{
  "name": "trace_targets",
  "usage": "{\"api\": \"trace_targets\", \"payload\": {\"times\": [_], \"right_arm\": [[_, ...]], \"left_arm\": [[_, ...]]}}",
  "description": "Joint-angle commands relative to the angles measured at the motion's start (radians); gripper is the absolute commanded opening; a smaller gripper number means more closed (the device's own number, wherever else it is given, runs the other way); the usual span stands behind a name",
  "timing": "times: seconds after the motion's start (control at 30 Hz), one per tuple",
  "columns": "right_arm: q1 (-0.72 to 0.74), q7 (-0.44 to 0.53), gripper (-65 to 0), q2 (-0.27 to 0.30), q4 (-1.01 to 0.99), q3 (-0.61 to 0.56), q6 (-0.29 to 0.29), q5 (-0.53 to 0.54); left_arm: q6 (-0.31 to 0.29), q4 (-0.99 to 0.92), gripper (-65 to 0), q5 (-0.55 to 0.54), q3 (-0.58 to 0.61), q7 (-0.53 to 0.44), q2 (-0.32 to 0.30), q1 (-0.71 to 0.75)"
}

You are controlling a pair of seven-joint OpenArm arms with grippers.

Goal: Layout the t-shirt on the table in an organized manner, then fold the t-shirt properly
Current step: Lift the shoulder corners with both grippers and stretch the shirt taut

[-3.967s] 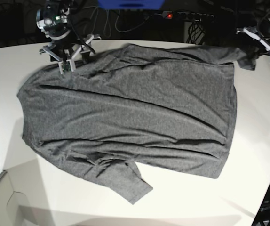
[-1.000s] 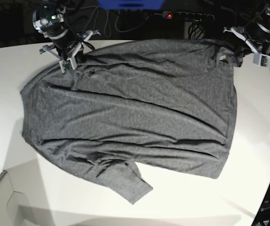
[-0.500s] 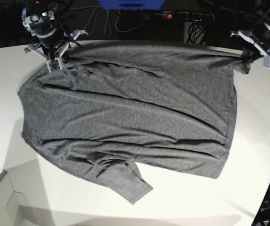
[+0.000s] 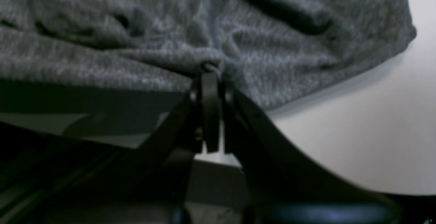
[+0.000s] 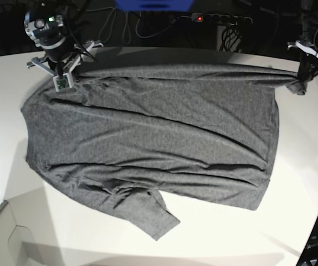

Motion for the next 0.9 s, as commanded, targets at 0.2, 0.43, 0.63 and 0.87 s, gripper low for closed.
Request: {"api": "trace_targets", "payload": {"times": [0.2, 0.43, 0.63, 0.87], "right_arm": [[0.017, 0.108, -65.0, 0.001, 0.027, -0.003, 0.007, 0.012], [0.071, 0.105, -65.0, 0.001, 0.022, -0.048, 0.007, 0.012], [0.123, 0.105, -65.0, 0.001, -0.022, -0.052, 0.007, 0.012], [0.183, 0.105, -65.0, 0.001, -0.082, -0.048, 0.007, 0.009]], "left_arm": [[-0.003, 0.012, -64.9, -0.012, -0.011, -0.020, -0.011, -0.014], [0.008, 0.006, -64.9, -0.011, -0.006, -0.020, -0.010, -0.046], [0.003, 0.004, -64.9, 0.049, -0.008, 0.065, 0.000, -0.098], [0.000, 0.004, -64.9, 0.114, -0.008, 0.201, 0.001, -0.173]]}}
